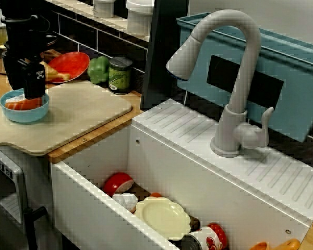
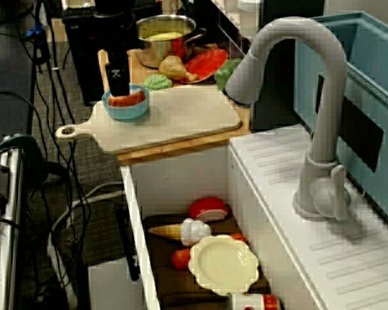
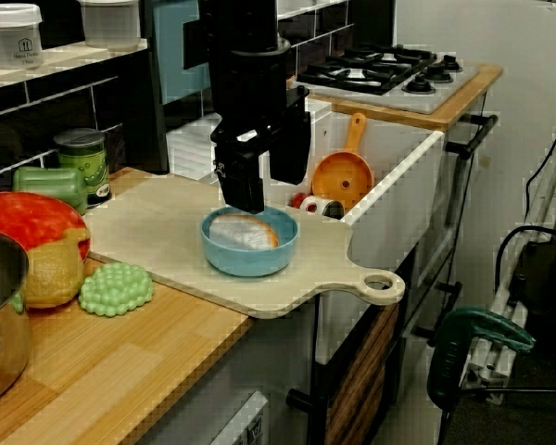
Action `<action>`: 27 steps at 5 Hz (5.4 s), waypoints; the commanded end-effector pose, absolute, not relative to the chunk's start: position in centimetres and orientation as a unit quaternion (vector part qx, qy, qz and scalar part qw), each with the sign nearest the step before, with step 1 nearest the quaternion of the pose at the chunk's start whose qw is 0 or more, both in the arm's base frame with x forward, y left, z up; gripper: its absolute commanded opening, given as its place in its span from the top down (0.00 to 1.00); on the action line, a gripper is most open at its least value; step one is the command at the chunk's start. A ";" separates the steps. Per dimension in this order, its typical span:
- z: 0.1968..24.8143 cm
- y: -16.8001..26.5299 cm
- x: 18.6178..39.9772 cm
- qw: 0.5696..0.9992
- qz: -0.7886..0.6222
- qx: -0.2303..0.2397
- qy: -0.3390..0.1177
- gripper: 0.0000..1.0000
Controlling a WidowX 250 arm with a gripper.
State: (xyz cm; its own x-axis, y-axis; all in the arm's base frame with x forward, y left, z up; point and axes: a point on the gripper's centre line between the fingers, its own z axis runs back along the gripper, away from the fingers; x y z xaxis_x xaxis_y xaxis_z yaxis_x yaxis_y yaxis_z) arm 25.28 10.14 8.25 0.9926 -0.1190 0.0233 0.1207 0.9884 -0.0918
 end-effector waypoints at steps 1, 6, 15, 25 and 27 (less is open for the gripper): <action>7.6 10.3 26.4 0.998 -0.059 -0.016 -0.018 0.00; 7.8 11.7 26.5 0.998 -0.053 -0.013 -0.004 0.00; 6.4 11.5 26.5 0.999 -0.052 -0.004 0.003 0.00; 10.6 12.2 28.4 0.997 -0.059 -0.056 0.001 1.00; 11.9 12.7 30.3 0.997 -0.045 -0.064 -0.014 1.00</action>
State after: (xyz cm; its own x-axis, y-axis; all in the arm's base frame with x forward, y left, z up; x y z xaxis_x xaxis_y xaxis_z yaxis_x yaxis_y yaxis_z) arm 30.03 12.35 10.80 0.9960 -0.0894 0.0011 0.0886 0.9850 -0.1481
